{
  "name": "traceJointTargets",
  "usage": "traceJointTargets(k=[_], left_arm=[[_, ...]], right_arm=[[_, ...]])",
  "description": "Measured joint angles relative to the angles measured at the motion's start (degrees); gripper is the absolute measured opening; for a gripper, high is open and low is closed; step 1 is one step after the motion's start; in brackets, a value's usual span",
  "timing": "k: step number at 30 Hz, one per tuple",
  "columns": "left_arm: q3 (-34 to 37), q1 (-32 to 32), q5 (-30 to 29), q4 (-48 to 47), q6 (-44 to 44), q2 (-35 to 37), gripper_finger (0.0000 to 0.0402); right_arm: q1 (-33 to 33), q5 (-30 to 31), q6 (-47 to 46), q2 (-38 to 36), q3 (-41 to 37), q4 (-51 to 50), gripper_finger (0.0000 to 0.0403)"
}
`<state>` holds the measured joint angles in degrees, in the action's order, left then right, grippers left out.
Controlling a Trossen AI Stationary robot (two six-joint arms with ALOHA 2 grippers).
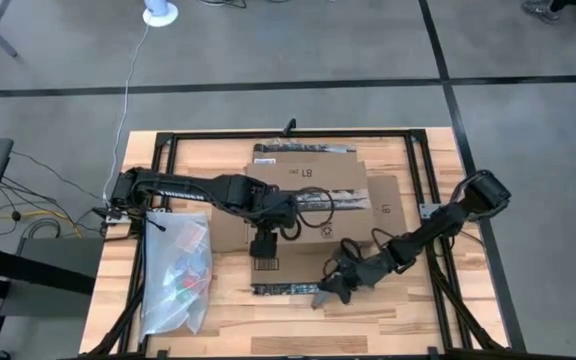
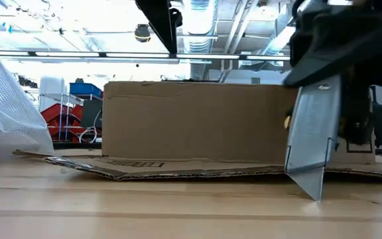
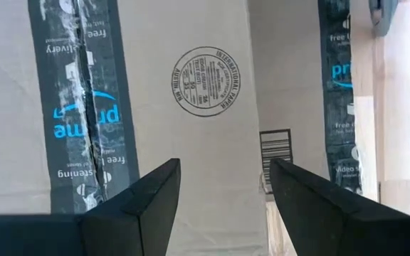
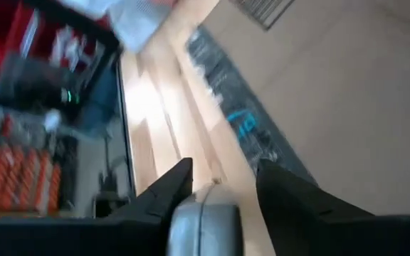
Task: Unpack boxes
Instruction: Break down the box until it is fully flat
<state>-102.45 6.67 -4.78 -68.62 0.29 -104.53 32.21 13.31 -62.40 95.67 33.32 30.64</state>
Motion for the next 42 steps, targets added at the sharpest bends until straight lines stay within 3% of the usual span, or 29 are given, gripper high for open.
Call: traceJointTargets(k=[11, 18, 27, 31, 42], left_arm=[[0.0, 0.9, 0.0, -1.0, -0.2, 0.0, 0.0203], [0.0, 0.9, 0.0, -0.9, 1.7, 0.0, 0.0203], [0.0, 3.3, 0.0, -0.9, 9.7, 0.0, 0.0203], [0.0, 5.8, 0.0, -0.9, 14.8, 0.0, 0.0203], [0.0, 10.1, 0.0, -1.0, 25.0, 0.0, 0.0203]], right_arm=[[0.0, -2.0, 18.1, -10.8, -0.2, -19.4, 0.0145], [0.1, -1.6, 34.6, -17.6, -0.2, -25.0, 0.0145], [3.8, -1.8, 45.2, -18.7, -0.1, -30.8, 0.0146], [6.0, -2.2, 45.1, -17.2, -0.1, -32.0, 0.0146], [12.0, -3.2, 32.6, -7.6, -0.1, -26.9, 0.0146]])
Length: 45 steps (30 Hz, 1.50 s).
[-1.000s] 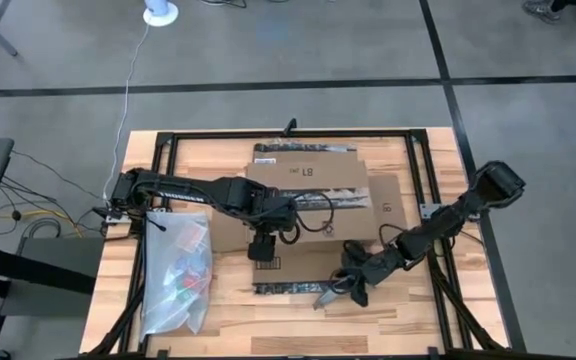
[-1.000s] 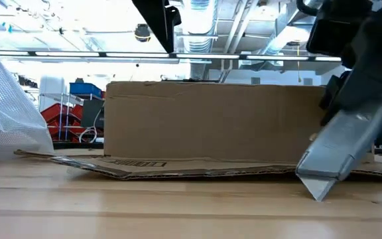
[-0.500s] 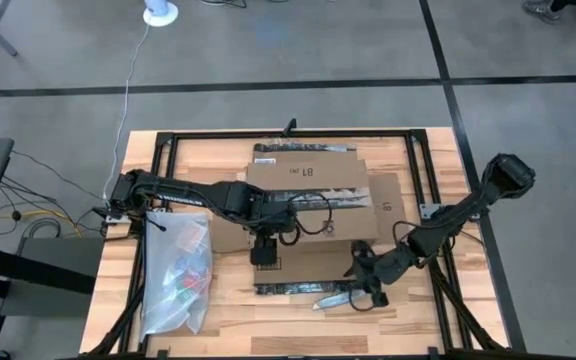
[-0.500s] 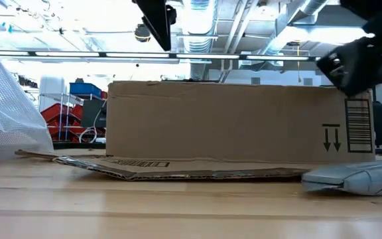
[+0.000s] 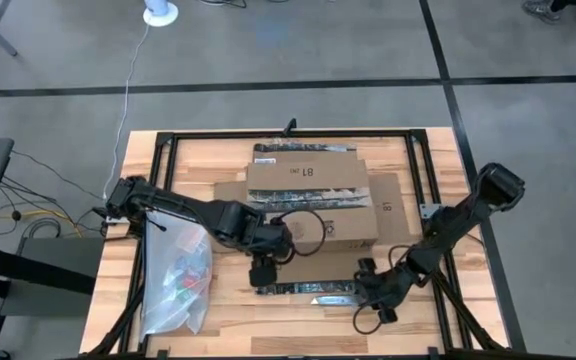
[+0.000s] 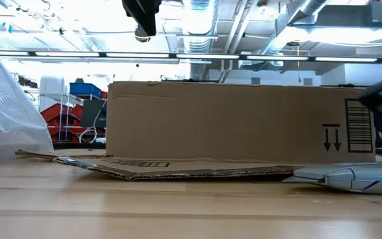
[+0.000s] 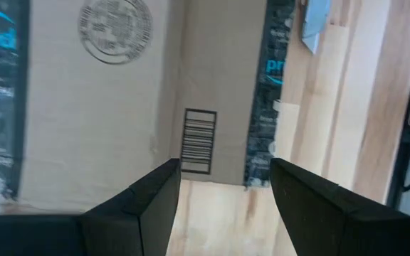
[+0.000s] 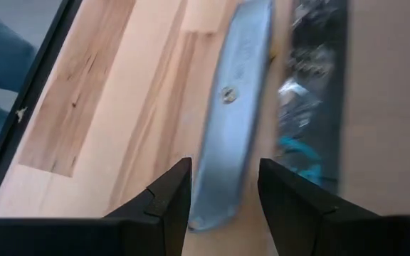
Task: Unpack boxes
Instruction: Break down the box until it is fully flat
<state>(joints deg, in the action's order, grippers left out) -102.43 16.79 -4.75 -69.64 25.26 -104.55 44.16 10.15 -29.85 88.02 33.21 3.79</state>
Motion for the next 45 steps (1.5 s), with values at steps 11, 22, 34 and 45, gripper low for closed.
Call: traceJointTargets(k=[11, 22, 34, 45], left_arm=[[0.0, 0.6, 0.0, 0.1, 0.1, 0.0, 0.0203], [0.0, 0.8, -0.1, 4.5, 1.9, 0.0, 0.0203], [0.1, 1.0, -0.2, 6.5, 6.0, -0.5, 0.0203], [-4.4, 1.6, -2.4, 7.7, 3.3, -0.5, 0.0203]], right_arm=[[0.3, 2.0, -5.0, 10.0, 0.4, 9.2, 0.0146], [-0.2, 3.8, 0.8, 10.7, 0.0, 15.3, 0.0129], [-0.9, 4.2, -0.5, 11.7, 0.1, 16.6, 0.0092], [-3.4, 5.8, 3.7, -6.0, -0.2, 2.5, 0.0092]])
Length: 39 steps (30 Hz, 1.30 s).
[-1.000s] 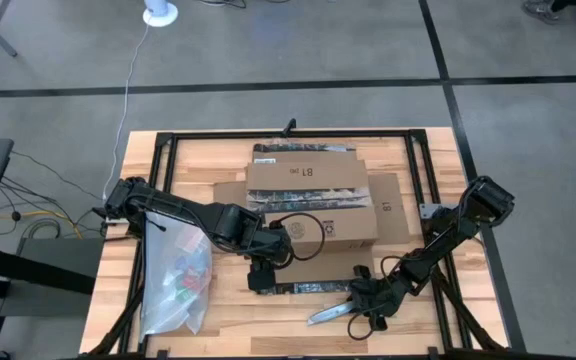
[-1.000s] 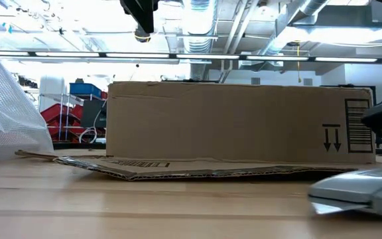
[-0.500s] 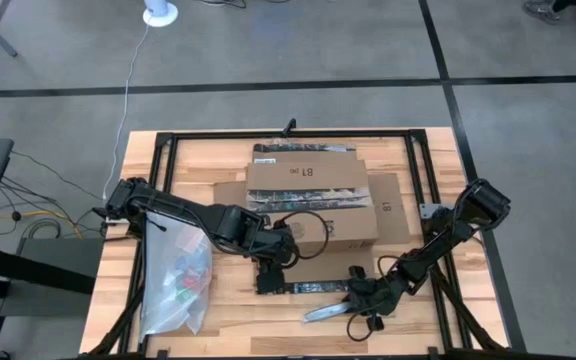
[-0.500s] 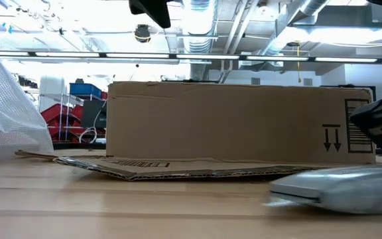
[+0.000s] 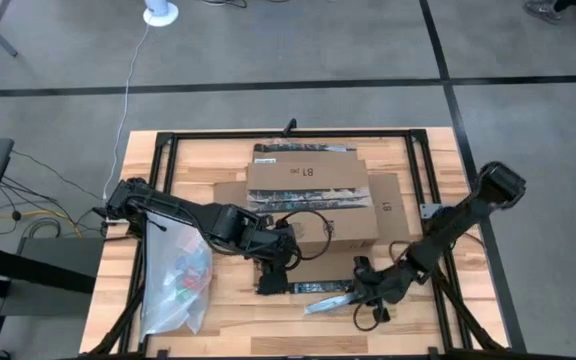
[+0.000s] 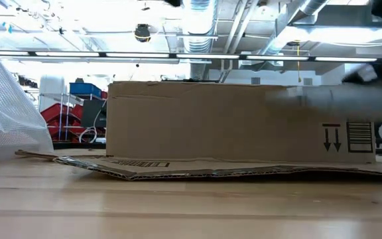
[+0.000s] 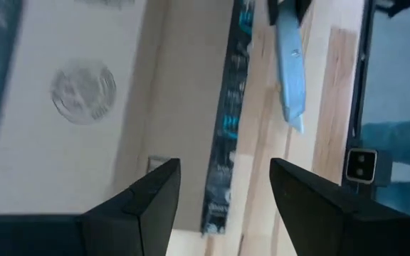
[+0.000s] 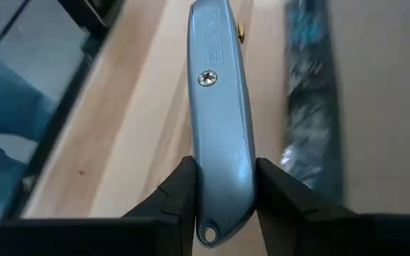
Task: Unpack boxes
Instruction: Break down the box until it is fully flat
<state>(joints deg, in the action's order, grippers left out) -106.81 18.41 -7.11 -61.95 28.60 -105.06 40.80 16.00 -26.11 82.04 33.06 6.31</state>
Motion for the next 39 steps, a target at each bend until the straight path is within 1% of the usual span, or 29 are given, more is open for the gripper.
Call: traceJointTargets(k=[5, 9, 12, 16, 22, 29, 33, 39], left_arm=[[-1.9, -0.2, -2.3, 1.1, -4.5, 0.0, 0.0203], [-2.1, -0.3, -3.5, 7.8, -10.1, 0.0, 0.0203], [-1.9, -0.6, -3.7, 14.0, -15.6, 0.0, 0.0203], [-1.9, -1.7, -4.7, 17.9, -20.9, 0.0, 0.0203], [-1.7, -3.9, -7.4, 19.3, -23.8, 0.0, 0.0203], [-1.7, -6.3, -7.9, 20.9, -24.2, 0.0, 0.0203], [-1.7, -6.4, -4.6, 20.8, -23.1, -0.9, 0.0203], [-1.6, -6.2, -3.9, 22.7, -23.9, -4.4, 0.0203]], right_arm=[[-4.9, 2.2, 3.7, -13.0, 0.1, -6.5, 0.0092], [-9.6, 2.2, 5.4, -21.2, 0.1, -7.3, 0.0092], [-12.6, 2.3, 7.2, -25.7, 0.1, -7.4, 0.0092], [-15.3, 2.2, 8.5, -29.9, 0.1, -7.8, 0.0092], [-16.2, 2.2, 8.7, -31.4, 0.1, -7.8, 0.0092], [-16.2, 2.2, 8.8, -31.1, 0.1, -7.6, 0.0092], [-16.2, 2.2, 8.8, -31.1, 0.1, -7.6, 0.0092], [-16.2, 2.1, 8.8, -31.1, 0.1, -7.1, 0.0092]])
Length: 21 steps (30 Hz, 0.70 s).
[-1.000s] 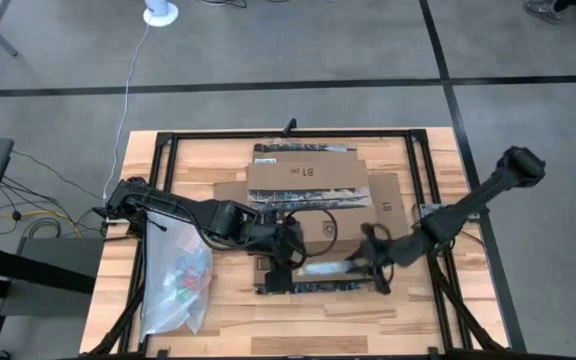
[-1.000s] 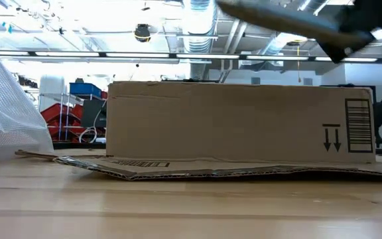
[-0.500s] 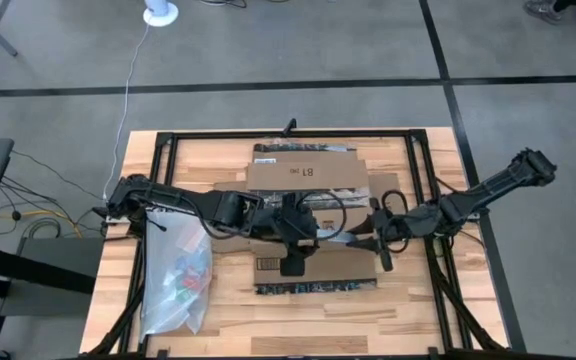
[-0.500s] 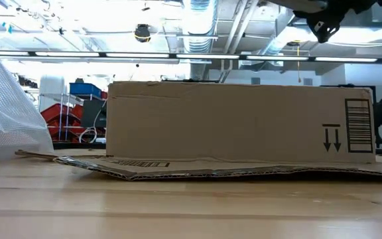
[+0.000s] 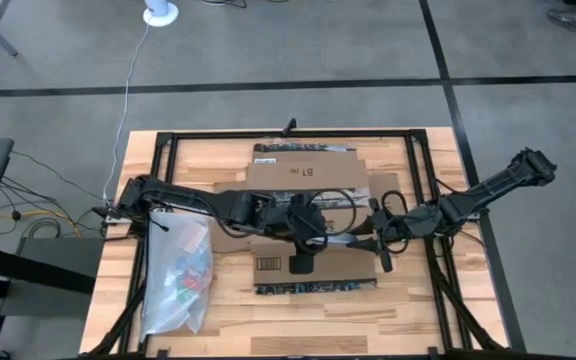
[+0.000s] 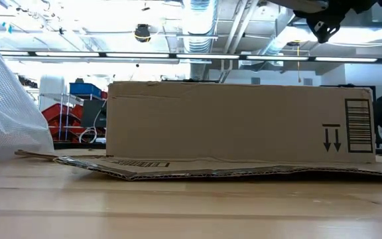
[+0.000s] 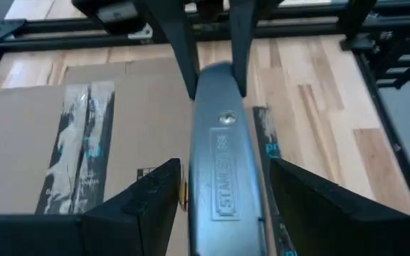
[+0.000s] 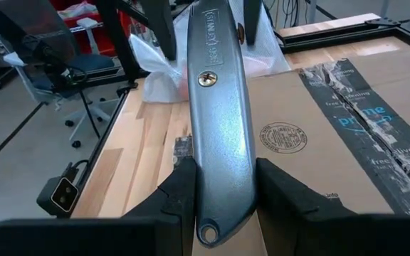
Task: Unpack boxes
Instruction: Break down the box until it is fully flat
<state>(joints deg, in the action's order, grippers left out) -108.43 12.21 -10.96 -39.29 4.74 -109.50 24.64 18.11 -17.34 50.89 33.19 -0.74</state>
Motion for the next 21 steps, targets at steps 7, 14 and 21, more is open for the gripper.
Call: traceJointTargets(k=[7, 14, 21], left_arm=[[0.0, -0.1, -0.1, 1.6, -0.6, -0.2, 0.0203], [0.0, -0.1, -1.6, 2.4, -1.2, -0.3, 0.0182], [0.0, -0.4, -2.2, 1.0, -2.9, -0.3, 0.0126]], right_arm=[[0.1, -0.2, 0.0, 0.0, 0.1, -0.4, 0.0092], [0.1, -0.1, 0.3, 0.0, 0.0, -0.5, 0.0092], [0.0, -0.1, 1.4, 0.0, 0.0, -0.4, 0.0092]])
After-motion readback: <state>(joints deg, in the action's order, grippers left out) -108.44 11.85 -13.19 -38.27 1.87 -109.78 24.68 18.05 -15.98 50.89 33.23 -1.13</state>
